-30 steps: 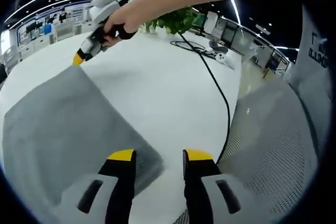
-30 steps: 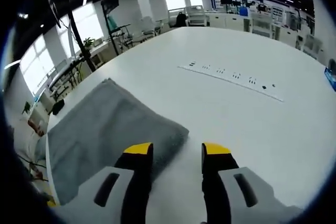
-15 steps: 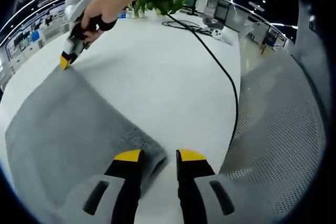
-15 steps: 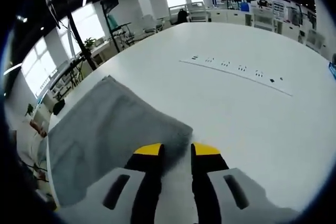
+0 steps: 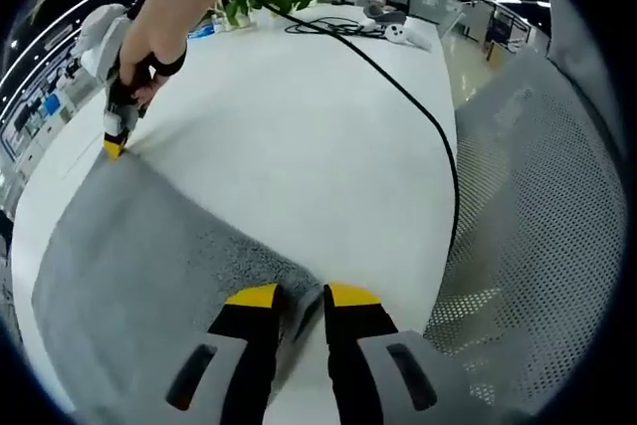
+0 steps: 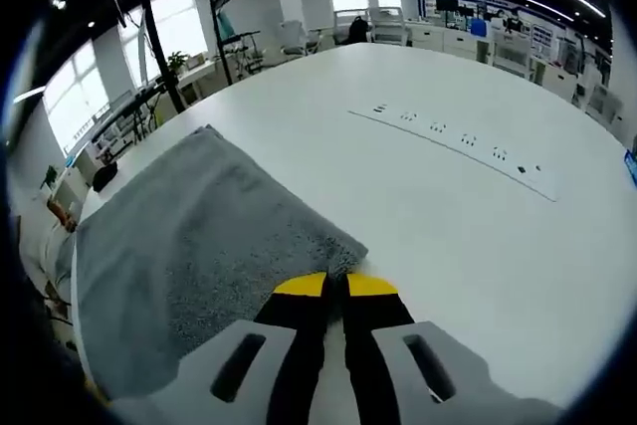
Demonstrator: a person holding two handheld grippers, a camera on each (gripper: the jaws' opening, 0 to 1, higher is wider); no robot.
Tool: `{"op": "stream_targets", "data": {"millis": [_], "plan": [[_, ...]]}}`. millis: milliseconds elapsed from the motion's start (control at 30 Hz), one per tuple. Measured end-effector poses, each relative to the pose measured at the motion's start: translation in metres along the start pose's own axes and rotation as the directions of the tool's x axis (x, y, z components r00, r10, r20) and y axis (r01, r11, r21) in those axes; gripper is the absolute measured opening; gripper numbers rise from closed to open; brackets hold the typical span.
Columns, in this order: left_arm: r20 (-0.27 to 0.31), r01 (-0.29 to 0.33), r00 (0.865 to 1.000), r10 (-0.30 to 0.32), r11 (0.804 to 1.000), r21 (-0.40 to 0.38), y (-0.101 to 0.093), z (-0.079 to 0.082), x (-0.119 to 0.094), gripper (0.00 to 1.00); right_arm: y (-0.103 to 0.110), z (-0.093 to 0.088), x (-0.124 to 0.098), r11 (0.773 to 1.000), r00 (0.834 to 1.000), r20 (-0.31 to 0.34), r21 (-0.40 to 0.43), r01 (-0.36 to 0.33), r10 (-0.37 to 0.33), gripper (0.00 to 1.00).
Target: Fold the towel on the table until its edges align and the towel forms a compact rectangular stack.
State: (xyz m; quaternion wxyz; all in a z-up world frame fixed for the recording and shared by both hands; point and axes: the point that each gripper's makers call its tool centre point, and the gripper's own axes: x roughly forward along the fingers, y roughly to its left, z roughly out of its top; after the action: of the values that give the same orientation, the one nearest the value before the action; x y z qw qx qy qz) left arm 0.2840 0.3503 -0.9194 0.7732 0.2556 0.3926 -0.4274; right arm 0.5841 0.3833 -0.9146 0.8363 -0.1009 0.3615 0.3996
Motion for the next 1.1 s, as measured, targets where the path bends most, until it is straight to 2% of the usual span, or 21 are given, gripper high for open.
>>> {"op": "stream_targets", "data": {"millis": [67,133,267,400,700,933,1100], "plan": [[-0.007,0.006,1.000,-0.006,1.000,0.011,-0.003,0.006,0.003,0.17,-0.005,-0.002,-0.002,1.000,1.000,-0.001,0.002,0.003,-0.003,0.03],[-0.016,0.015,1.000,-0.014,0.997,0.070,-0.007,0.012,0.007,0.17,-0.009,-0.004,-0.004,1.000,1.000,-0.003,0.002,0.004,-0.004,0.03],[-0.003,0.036,0.999,-0.036,0.995,0.095,-0.014,0.028,0.016,0.16,-0.022,-0.011,-0.013,1.000,1.000,-0.005,0.005,0.014,-0.014,0.03],[-0.008,0.085,0.996,-0.085,0.977,0.198,-0.024,0.044,0.023,0.13,-0.038,-0.018,-0.021,0.999,1.000,-0.003,0.025,0.029,-0.029,0.03],[0.037,0.155,0.986,-0.164,0.973,0.171,-0.036,0.073,0.039,0.08,-0.071,-0.040,-0.048,0.996,0.999,0.008,0.070,0.052,-0.052,0.03],[0.048,0.205,0.974,-0.220,0.955,0.215,-0.056,0.100,0.056,0.07,-0.100,-0.063,-0.072,0.992,0.997,-0.002,0.095,0.080,-0.080,0.02],[0.085,0.192,0.972,-0.220,0.947,0.258,-0.074,0.124,0.070,0.07,-0.126,-0.077,-0.091,0.984,0.992,-0.002,0.132,0.123,-0.123,0.02]]}}
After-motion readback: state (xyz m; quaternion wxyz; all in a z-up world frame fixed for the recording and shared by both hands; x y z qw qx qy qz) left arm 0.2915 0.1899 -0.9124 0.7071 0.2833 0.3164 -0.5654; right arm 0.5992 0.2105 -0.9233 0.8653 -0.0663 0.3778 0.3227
